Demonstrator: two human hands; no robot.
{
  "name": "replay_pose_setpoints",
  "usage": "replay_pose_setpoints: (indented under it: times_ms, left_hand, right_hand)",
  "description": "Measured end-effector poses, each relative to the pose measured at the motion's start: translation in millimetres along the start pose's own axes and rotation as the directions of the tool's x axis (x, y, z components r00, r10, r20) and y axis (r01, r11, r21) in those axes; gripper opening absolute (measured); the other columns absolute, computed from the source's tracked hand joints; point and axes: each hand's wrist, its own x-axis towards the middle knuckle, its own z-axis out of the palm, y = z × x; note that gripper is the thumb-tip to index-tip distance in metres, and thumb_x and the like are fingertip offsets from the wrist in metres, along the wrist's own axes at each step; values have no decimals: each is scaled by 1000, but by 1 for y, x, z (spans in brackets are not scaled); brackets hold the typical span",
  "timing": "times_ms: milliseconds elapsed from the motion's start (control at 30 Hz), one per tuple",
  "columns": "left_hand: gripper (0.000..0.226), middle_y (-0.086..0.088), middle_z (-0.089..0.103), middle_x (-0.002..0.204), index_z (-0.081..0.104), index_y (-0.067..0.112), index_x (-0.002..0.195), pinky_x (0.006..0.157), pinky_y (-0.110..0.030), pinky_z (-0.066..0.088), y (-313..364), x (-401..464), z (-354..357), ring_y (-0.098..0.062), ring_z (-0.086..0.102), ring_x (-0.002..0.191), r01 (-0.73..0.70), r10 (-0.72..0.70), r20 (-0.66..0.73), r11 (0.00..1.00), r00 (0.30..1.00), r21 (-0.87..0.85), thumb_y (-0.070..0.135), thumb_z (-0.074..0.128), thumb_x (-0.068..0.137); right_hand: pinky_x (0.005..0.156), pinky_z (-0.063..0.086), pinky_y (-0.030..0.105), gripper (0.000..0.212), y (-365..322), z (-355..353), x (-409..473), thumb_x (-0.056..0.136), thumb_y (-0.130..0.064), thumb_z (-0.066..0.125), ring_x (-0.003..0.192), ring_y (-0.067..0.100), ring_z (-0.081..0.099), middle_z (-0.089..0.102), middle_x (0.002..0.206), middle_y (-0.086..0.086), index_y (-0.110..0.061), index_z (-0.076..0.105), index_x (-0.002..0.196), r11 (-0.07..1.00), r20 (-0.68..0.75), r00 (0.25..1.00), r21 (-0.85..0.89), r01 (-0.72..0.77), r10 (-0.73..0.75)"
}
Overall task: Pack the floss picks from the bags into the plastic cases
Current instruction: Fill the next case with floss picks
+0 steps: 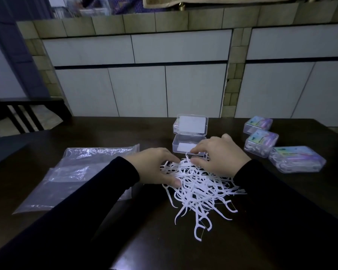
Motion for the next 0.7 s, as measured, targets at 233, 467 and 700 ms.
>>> replay_pose_setpoints:
  times_ms: [233,467,700]
  left_hand:
    - [55,14,49,134,50,35,135,87,-16,38,-8,3,4,1,45,102,-50,55,-114,998,992,43,47,65,84]
    - [41,12,54,126,56,33,131,85,-21,42,-4,7,9,-5,51,104,-20,38,-165,993,985,113,41,59,91]
    - [26,12,59,113,61,32,113,84,-24,47,-2,7,9,-8,54,99,49,-17,-218,989,976,143,45,56,91]
  right_hand:
    - [102,26,40,60,5,2,2,82,-73,46,119,13,49,59,128,-12,-36,59,127,1000,150,988,-3,-29,29]
    - [96,35,41,46,8,9,5,81,-68,56,106,14,48,63,102,-18,-39,64,116,990,186,982,123,-67,43]
    - [97,33,39,33,14,6,2,84,-67,53,105,12,47,62,97,-18,-42,61,103,988,153,987,140,-65,43]
